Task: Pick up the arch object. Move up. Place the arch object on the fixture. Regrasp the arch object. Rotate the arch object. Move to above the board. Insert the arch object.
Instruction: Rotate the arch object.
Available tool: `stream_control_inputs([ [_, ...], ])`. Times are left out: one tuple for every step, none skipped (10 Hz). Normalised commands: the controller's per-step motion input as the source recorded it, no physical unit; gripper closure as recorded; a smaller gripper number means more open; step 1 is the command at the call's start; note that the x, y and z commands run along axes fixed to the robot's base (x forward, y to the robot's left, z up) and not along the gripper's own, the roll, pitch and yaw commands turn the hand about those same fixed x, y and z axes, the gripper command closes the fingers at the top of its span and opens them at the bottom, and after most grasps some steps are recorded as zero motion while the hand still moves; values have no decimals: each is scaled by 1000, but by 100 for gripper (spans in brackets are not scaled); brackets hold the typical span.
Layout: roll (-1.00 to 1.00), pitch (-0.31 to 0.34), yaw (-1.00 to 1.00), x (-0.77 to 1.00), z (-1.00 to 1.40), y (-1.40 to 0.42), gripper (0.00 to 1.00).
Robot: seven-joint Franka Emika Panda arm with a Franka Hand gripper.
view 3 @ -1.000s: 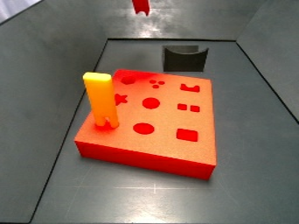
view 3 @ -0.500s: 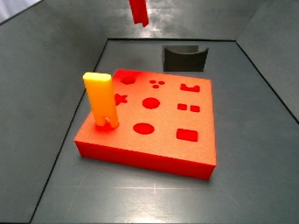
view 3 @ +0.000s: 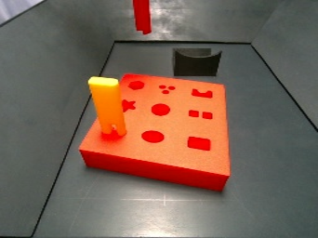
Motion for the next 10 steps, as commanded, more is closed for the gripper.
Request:
stream_control_inputs([
  [-25, 20, -1000, -37, 7, 23, 100],
  [-26, 20, -1000, -36, 6, 23, 100],
  [-27, 21, -1000, -30, 10, 21, 100],
  [-29, 22, -1000, -23, 10, 20, 100],
  [-30, 23, -1000, -17, 7, 19, 100],
  [-32, 24, -1000, -12, 6, 19, 100],
  [-33, 26, -1000, -11, 7, 19, 100],
  [-36, 28, -1000, -10, 7, 18, 100],
  [-38, 29, -1000, -9, 7, 18, 100],
  [-41, 31, -1000, -9, 8, 18, 100],
])
